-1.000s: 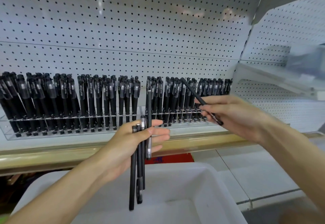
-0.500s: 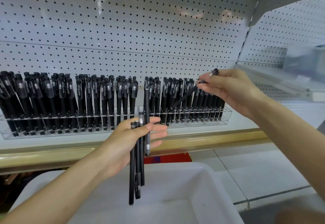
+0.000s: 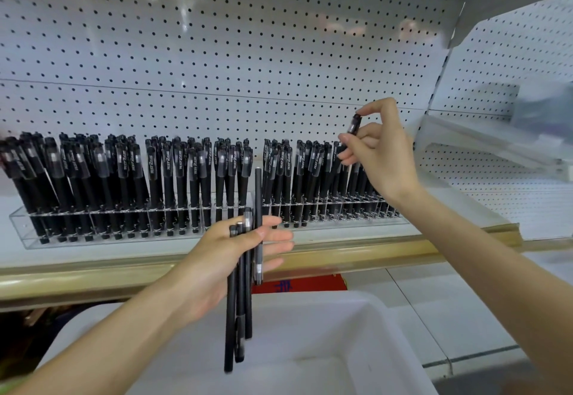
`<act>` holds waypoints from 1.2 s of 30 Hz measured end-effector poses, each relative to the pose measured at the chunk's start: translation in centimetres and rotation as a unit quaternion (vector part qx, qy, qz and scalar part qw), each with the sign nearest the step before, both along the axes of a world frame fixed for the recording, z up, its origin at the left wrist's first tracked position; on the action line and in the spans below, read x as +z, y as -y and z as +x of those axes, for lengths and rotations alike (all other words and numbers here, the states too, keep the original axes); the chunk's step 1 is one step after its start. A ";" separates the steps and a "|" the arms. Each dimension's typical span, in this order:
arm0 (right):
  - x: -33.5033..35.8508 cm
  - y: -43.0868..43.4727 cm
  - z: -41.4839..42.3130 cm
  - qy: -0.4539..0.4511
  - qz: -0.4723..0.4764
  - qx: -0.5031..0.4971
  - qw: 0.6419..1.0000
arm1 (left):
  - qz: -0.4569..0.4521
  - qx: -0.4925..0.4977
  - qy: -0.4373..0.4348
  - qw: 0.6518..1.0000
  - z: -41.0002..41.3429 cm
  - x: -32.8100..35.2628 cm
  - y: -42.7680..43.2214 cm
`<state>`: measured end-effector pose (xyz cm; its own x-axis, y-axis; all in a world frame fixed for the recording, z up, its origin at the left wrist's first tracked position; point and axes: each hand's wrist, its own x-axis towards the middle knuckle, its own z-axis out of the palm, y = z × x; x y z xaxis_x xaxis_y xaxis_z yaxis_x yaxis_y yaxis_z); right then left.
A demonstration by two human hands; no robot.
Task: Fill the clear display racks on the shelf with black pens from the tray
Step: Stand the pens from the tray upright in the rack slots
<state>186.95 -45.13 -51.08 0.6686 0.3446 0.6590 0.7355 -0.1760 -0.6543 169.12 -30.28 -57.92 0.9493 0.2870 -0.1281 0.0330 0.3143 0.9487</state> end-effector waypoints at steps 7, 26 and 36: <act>-1.0 -0.5 0.0 0.012 -0.034 -0.003 0.999 | -0.060 -0.003 0.000 0.998 -0.1 -0.1 0.3; -1.4 1.1 -1.8 0.015 -0.166 -0.007 0.986 | -0.060 -0.024 0.017 0.998 -0.2 0.9 1.6; -4.3 1.0 -8.0 -0.279 -0.213 0.178 0.919 | -0.055 0.051 0.055 0.996 0.4 1.2 1.5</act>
<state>178.90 -46.17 -55.34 0.6567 0.7542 0.0022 0.3662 -0.3163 -0.8751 169.51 -31.79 -56.75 0.9257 0.3732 -0.0612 -0.1068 0.4132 0.9044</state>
